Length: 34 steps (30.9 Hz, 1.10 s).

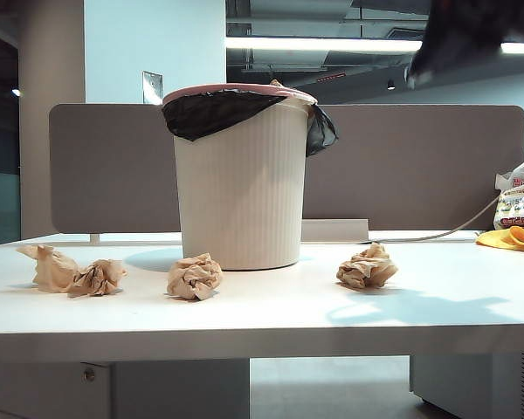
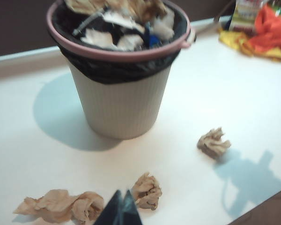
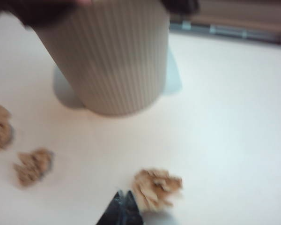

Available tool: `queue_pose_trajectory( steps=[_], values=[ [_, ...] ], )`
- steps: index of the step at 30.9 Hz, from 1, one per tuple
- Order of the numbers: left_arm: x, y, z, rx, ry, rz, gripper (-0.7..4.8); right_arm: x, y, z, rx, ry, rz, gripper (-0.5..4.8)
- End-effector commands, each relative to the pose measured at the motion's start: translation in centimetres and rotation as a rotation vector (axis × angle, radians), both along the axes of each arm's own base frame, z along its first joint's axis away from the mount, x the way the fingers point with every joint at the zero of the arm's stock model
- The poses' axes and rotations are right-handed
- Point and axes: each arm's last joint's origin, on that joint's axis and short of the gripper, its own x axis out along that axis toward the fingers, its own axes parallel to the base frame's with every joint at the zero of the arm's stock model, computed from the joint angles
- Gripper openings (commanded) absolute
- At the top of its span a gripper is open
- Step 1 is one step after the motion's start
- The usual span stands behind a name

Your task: Pick up all the trash on the table and put it in the trash can.

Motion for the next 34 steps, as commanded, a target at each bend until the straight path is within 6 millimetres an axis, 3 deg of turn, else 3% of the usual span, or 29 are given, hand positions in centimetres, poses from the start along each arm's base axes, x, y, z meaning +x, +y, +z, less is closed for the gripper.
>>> queue_pose_trajectory(
  steps=[1, 3, 7, 12, 14, 16, 17, 19, 20, 27, 34],
  values=[
    [1.4, -1.3, -0.4, 0.014, 0.013, -0.009, -0.04, 1.5, 0.8, -0.9, -0.015, 0.035, 0.016, -0.05],
    [2.4, -2.1, -0.9, 0.012, 0.028, -0.040, 0.06, 2.4, 1.1, -2.0, -0.036, 0.067, 0.024, -0.05],
    [3.9, -3.3, -1.4, -0.007, 0.032, -0.091, 0.86, 3.9, 1.6, -4.3, -0.087, 0.122, 0.045, -0.05],
    [5.7, -4.5, -2.1, -0.016, 0.037, -0.121, 1.16, 5.4, 2.1, -7.4, -0.150, 0.200, 0.069, -0.03],
    [6.3, -4.9, -2.7, -0.014, 0.059, -0.142, 2.25, 5.9, 2.4, -8.3, -0.160, 0.217, 0.077, 0.48],
    [6.9, -5.3, -3.3, -0.003, 0.086, -0.150, 4.09, 6.3, 2.7, -8.9, -0.161, 0.216, 0.081, 1.60],
    [7.1, -5.5, -3.6, 0.001, 0.098, -0.156, 4.79, 6.6, 2.8, -9.2, -0.160, 0.211, 0.081, 2.50],
    [7.6, -5.9, -4.2, 0.011, 0.121, -0.158, 4.79, 7.1, 3.1, -9.5, -0.167, 0.199, 0.077, 4.39],
    [7.8, -6.0, -4.4, 0.015, 0.129, -0.160, 4.79, 7.3, 3.3, -9.6, -0.182, 0.194, 0.075, 4.79],
    [8.8, -6.6, -5.6, 0.029, 0.176, -0.180, 4.79, 9.5, 5.2, -9.9, -0.242, 0.190, 0.115, 4.79],
    [8.8, -6.6, -6.0, 0.050, 0.209, -0.179, 4.79, 10.8, 6.0, -12.4, -0.306, 0.307, 0.107, 4.79]
  ],
)
